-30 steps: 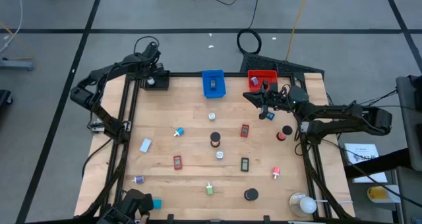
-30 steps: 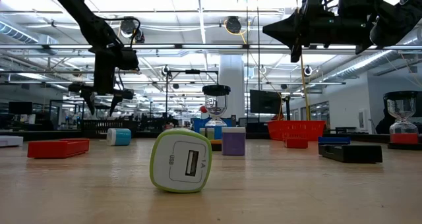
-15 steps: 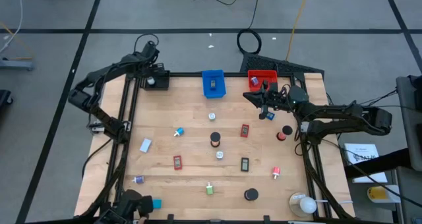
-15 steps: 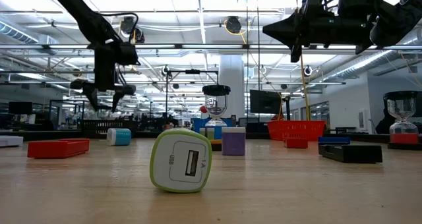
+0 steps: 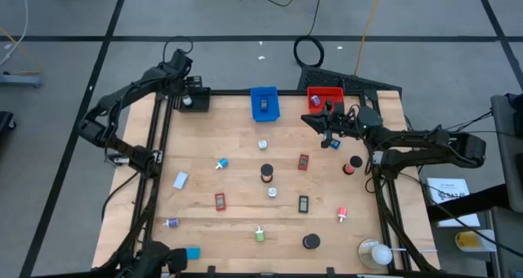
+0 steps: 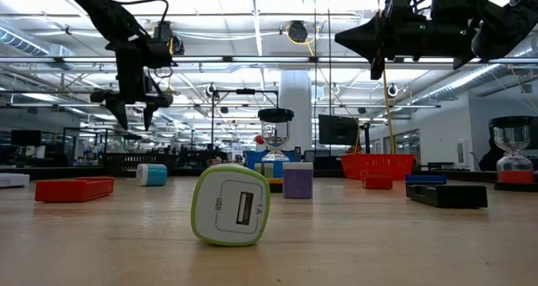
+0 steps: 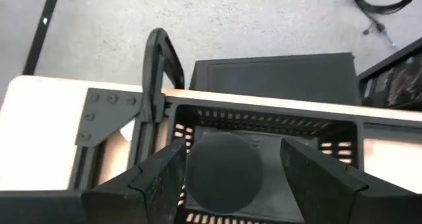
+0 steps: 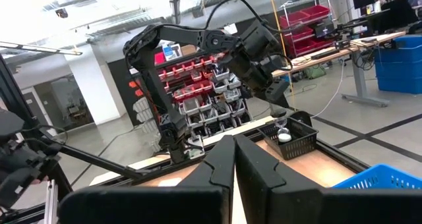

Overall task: Pick & Place Office items
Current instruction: Put the pink charger adapter into the red basket

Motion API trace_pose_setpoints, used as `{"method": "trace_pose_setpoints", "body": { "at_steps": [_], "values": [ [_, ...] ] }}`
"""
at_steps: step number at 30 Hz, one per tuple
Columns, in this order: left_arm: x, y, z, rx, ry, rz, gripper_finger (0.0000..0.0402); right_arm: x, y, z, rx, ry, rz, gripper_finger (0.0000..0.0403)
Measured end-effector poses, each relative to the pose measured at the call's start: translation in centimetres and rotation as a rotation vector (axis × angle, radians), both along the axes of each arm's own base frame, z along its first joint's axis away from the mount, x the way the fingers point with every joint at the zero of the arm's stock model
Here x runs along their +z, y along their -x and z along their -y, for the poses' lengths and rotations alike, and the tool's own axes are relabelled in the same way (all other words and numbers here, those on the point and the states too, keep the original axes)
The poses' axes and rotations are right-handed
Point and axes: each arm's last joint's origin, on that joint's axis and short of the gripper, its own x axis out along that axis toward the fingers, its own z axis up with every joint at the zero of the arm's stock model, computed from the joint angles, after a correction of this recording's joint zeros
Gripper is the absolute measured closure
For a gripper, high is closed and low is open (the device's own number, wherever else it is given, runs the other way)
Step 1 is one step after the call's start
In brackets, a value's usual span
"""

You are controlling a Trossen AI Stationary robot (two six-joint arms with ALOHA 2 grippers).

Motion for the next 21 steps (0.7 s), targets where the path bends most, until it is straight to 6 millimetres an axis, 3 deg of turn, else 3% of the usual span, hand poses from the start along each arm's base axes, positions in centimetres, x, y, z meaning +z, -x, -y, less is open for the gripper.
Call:
{"method": "trace_pose_setpoints", "body": {
  "at_steps": [4,8,14,18,21],
  "values": [
    [1.3,-0.1,1.1,-0.071,-0.036,-0.045,0.0176,0.0,0.0,0.0,0.000,0.000,0.000,0.0397],
    [3.4,-0.1,2.9,-0.155,-0.103,-0.075,0.0237,0.0,0.0,0.0,-0.001,0.004,-0.001,0.0397],
    [5.9,-0.7,7.6,-0.394,-0.222,-0.024,0.0338,-0.1,0.0,0.0,-0.005,0.023,-0.010,0.0397],
    [5.3,-1.6,11.3,-0.551,-0.349,0.057,0.0392,-0.3,0.0,0.0,-0.004,0.012,-0.036,0.0397],
    [4.0,-2.0,14.0,-0.677,-0.457,0.137,0.0391,-0.7,-0.1,0.0,-0.002,-0.006,-0.075,0.0397]
  ]
}}
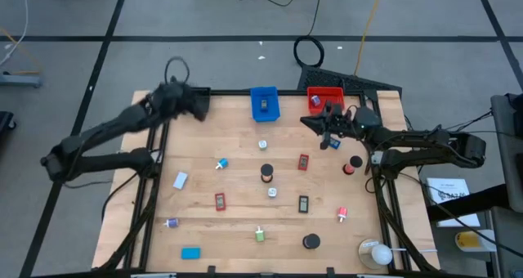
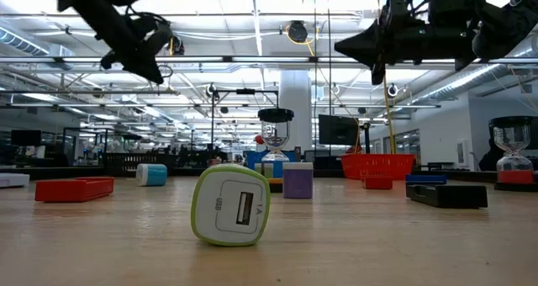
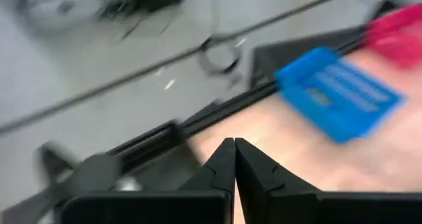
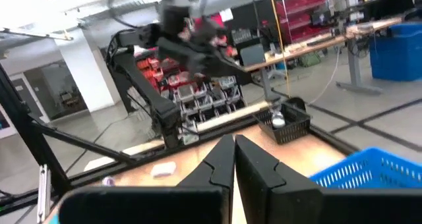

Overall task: Pick & Place Office items
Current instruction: Put the pink charger adapter into the red basket

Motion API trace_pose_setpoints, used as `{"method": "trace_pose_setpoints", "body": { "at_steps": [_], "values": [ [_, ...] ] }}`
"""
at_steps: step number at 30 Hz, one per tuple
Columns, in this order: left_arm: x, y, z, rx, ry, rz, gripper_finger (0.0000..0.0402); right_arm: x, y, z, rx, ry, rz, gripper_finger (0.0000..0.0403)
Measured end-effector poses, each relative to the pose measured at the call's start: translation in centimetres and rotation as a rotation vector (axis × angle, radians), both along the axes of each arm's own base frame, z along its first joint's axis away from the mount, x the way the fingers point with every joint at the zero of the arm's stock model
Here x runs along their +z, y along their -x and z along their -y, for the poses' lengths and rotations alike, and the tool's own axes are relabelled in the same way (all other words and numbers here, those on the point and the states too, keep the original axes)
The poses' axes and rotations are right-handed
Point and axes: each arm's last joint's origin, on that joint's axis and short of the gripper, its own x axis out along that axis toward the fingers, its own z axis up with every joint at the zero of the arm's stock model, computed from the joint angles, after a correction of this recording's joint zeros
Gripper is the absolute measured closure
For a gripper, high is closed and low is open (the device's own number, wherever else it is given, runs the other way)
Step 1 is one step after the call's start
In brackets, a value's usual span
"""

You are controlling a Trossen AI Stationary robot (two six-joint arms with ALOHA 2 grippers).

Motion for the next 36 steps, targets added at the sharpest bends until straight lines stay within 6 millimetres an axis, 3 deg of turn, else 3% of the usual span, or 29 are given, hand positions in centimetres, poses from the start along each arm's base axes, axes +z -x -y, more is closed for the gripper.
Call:
{"method": "trace_pose_setpoints", "body": {
  "at_steps": [8,12,16,22,29,36],
  "values": [
    [-5.4,-1.0,5.5,-0.432,-0.120,0.241,0.0396,-0.7,-0.8,-2.1,0.105,-0.018,-0.064,0.0397],
    [-8.1,-1.2,7.3,-0.614,-0.182,0.310,0.0391,0.6,-1.2,-4.3,0.162,0.134,0.051,0.0402],
    [-9.9,-0.9,8.4,-0.694,-0.226,0.335,0.0371,0.7,-1.5,-6.1,0.038,0.290,0.034,0.0402],
    [-10.8,-0.8,9.0,-0.731,-0.202,0.323,0.0356,1.1,-1.5,-7.3,-0.176,0.342,-0.021,0.0402],
    [-10.5,-0.8,9.1,-0.756,-0.281,0.306,0.0355,1.8,-2.0,-6.7,-0.354,0.275,-0.178,0.0400],
    [-9.7,-0.8,9.0,-0.744,-0.347,0.363,0.0355,1.7,-2.2,-5.8,-0.383,0.177,-0.267,0.0391]
  ]
}}
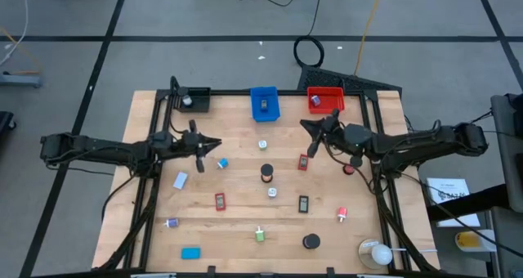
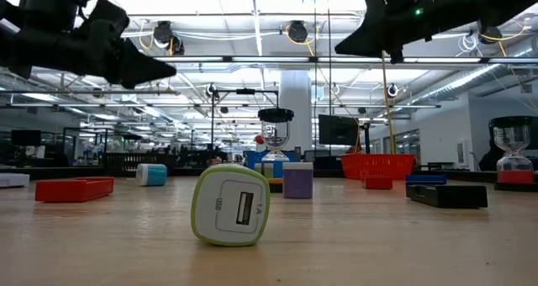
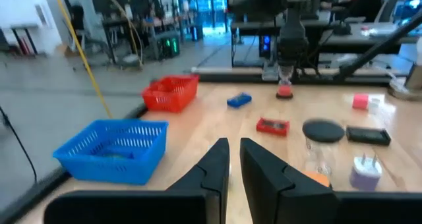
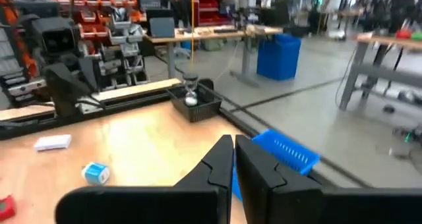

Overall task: Pick & Place Office items
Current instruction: Put the pink charger adapter into the red basket

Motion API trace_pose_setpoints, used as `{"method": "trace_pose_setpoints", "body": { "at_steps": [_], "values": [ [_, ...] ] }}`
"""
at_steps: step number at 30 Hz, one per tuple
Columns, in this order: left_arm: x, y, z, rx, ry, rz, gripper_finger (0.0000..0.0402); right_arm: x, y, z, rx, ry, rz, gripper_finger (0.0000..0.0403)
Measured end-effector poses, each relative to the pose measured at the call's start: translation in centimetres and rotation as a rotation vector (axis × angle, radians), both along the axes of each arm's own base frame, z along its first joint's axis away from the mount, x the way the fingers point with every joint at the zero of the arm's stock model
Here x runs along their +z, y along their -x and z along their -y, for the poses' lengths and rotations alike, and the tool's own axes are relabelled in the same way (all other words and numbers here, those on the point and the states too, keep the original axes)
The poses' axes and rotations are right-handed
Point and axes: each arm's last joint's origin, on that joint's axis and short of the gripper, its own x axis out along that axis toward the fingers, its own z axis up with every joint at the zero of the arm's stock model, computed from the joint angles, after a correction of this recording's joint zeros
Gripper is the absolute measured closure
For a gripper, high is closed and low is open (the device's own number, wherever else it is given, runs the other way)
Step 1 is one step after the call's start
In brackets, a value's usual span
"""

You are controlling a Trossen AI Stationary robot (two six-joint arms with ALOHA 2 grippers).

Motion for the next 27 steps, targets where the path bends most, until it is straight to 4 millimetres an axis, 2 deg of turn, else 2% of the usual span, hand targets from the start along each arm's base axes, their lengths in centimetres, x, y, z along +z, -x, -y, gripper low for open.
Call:
{"method": "trace_pose_setpoints", "body": {
  "at_steps": [4,11,16,22,27],
  "values": [
    [1.0,0.0,-0.2,0.010,-0.045,0.086,0.0355,-1.3,-0.1,0.0,-0.023,-0.077,-0.077,0.0394],
    [0.4,-0.1,-0.2,0.004,0.001,0.049,0.0355,-2.4,-0.2,0.0,-0.079,-0.121,-0.182,0.0395],
    [0.1,-0.4,-0.2,0.004,0.006,0.026,0.0355,-1.2,-0.4,-1.4,-0.122,-0.174,-0.318,0.0395],
    [-0.5,-0.6,-0.4,0.039,0.009,-0.016,0.0355,0.6,-0.8,-3.9,-0.057,-0.225,-0.464,0.0394],
    [-0.6,-0.7,-0.4,0.048,0.016,-0.026,0.0355,2.1,-0.9,-5.9,-0.005,-0.356,-0.634,0.0394]
  ]
}}
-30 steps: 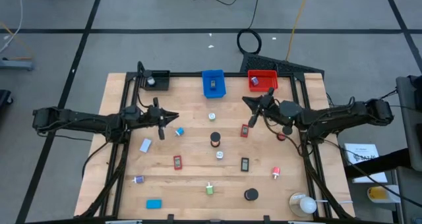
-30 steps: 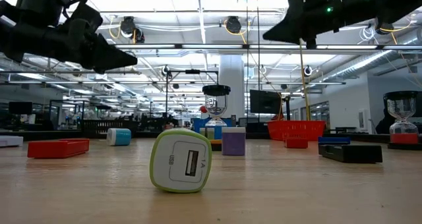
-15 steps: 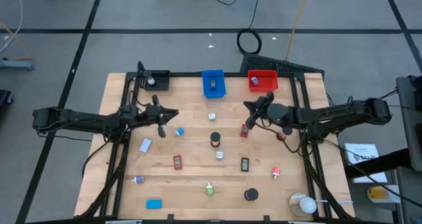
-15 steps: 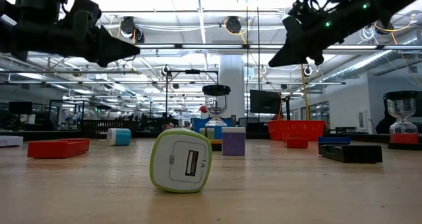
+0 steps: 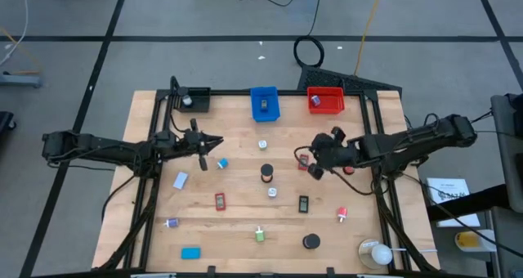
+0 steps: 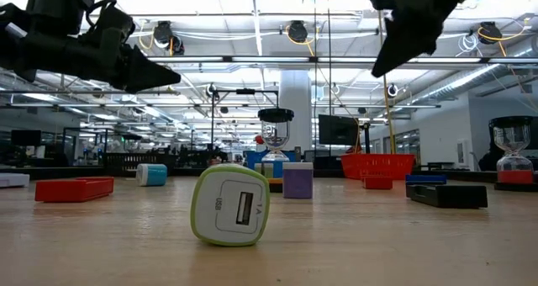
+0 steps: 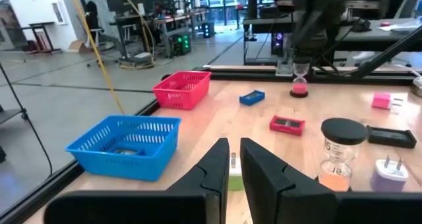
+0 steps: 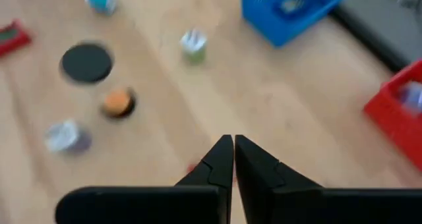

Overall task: Pick & Place Office items
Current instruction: Put the pink charger adapter into the red basket

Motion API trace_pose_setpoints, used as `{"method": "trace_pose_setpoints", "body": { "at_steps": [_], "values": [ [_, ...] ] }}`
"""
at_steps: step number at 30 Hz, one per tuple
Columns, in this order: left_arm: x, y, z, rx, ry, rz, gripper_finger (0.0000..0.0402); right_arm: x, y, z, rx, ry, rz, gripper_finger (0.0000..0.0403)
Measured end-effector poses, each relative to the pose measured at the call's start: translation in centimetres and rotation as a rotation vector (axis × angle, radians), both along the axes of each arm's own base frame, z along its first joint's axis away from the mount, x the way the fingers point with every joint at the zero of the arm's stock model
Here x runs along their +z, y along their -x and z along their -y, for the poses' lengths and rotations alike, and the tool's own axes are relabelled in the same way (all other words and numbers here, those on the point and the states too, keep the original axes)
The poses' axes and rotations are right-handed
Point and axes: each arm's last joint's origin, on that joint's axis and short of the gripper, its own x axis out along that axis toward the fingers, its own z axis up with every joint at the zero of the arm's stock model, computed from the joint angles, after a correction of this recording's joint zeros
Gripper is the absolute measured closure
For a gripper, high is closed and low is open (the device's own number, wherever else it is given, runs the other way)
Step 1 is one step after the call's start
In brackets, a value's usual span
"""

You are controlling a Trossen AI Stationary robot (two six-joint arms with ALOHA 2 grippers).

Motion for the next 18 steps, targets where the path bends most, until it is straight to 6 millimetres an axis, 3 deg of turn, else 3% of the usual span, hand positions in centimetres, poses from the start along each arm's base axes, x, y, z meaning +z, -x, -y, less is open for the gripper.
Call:
{"method": "trace_pose_setpoints", "body": {
  "at_steps": [9,13,18],
  "values": [
    [0.0,0.0,0.0,-0.009,0.006,0.002,0.0355,1.2,-1.5,-7.1,0.106,0.006,-0.245,0.0394],
    [0.0,0.0,0.0,-0.009,0.004,0.001,0.0355,0.9,-1.6,-8.4,0.096,-0.011,-0.252,0.0394],
    [0.0,0.0,0.0,-0.009,0.000,0.002,0.0355,0.6,-0.7,-9.3,-0.006,-0.197,-0.304,0.0387]
  ]
}}
